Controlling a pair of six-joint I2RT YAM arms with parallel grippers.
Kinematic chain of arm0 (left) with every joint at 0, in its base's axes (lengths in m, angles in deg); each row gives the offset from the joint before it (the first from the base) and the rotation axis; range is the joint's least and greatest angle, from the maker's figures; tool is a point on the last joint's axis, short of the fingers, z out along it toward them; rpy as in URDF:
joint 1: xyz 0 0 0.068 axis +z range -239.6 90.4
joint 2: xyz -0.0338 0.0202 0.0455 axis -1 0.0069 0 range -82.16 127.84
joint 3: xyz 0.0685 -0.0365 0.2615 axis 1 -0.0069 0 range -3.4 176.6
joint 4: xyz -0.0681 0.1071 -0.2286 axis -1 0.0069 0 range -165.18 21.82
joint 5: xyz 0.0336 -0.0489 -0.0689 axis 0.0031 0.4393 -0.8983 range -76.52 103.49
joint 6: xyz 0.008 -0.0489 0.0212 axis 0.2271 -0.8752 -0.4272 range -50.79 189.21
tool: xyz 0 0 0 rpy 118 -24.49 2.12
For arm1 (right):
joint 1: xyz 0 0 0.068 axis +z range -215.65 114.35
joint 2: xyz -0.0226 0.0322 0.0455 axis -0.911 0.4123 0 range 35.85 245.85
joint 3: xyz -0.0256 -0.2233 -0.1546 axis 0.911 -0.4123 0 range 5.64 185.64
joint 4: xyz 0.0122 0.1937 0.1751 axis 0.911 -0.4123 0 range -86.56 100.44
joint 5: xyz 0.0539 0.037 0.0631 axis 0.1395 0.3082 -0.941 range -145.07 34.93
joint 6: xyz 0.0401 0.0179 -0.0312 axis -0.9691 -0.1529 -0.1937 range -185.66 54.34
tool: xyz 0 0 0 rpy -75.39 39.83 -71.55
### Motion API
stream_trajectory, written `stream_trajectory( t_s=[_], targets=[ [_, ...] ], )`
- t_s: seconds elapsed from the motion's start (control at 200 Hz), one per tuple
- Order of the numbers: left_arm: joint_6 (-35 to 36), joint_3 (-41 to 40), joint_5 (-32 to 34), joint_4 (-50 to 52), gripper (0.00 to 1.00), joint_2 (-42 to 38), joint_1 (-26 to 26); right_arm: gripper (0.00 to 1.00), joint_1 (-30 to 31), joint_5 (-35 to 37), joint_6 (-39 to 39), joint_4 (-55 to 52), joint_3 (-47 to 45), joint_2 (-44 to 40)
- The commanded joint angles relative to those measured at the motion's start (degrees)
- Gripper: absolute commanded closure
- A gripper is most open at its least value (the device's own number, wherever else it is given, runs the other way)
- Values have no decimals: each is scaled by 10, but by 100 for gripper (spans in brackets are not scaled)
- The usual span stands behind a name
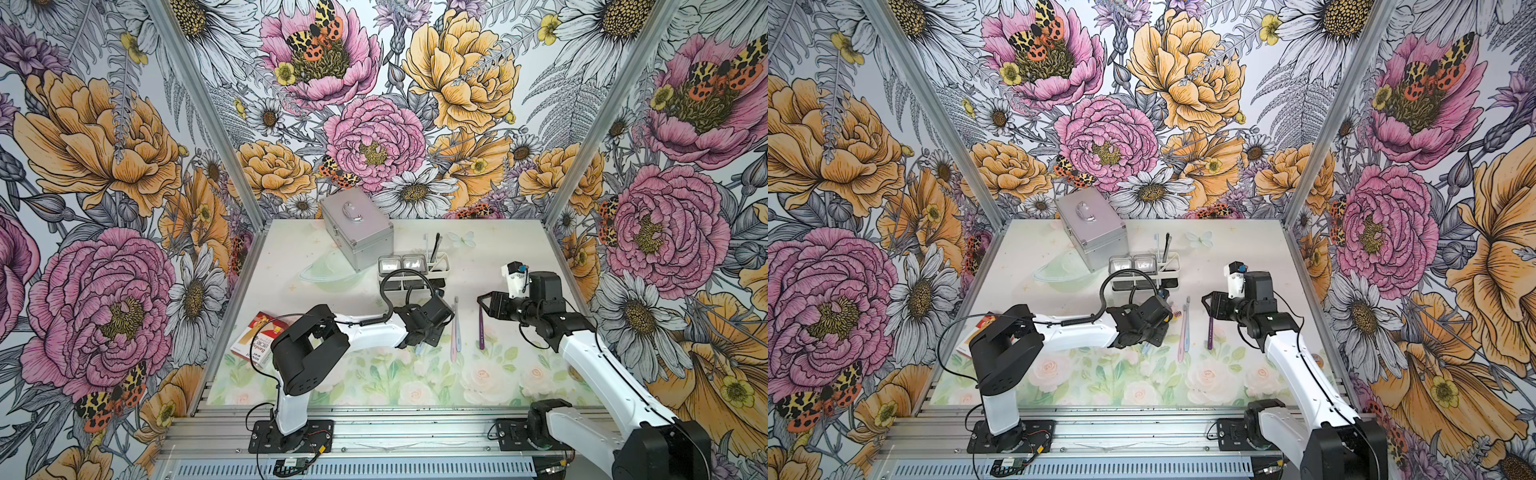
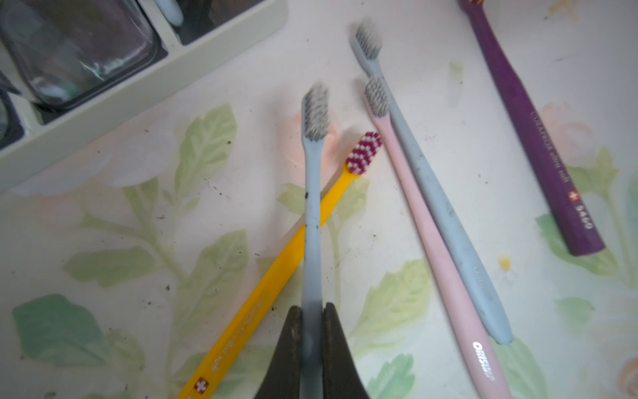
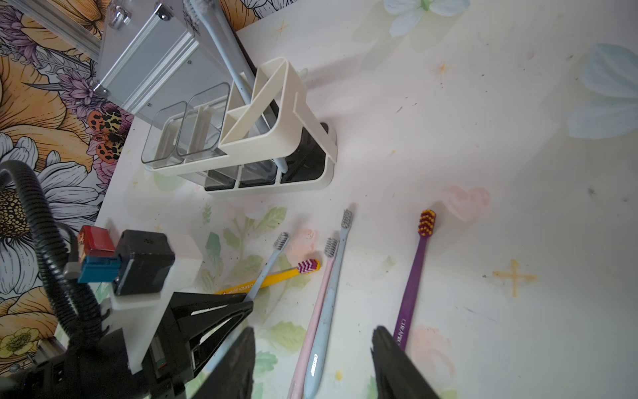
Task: Place the toothbrush into the toothbrush holder
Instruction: Pick up the toothbrush from the center of the board.
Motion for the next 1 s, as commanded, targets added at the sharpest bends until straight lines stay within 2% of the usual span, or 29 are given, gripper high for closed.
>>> stream_trajectory(
  t_s=[0.0, 0.15, 0.435, 0.57, 0.996],
  targets=[
    [19, 16, -15, 3, 100, -22, 7, 44, 1, -22, -16, 28, -10, -7],
    [24, 33, -42, 4, 100, -52, 8, 44, 13, -33, -47, 82, -33, -8],
    [22, 51, -62, 3, 100, -77, 6, 44, 85, -10, -93, 182, -52, 13],
    [20, 52, -63, 3, 100, -89, 2, 44, 94, -23, -125, 245, -64, 30],
    [24, 55, -64, -10, 100, -107, -16, 45, 103, -19, -131, 268, -37, 67]
  ],
)
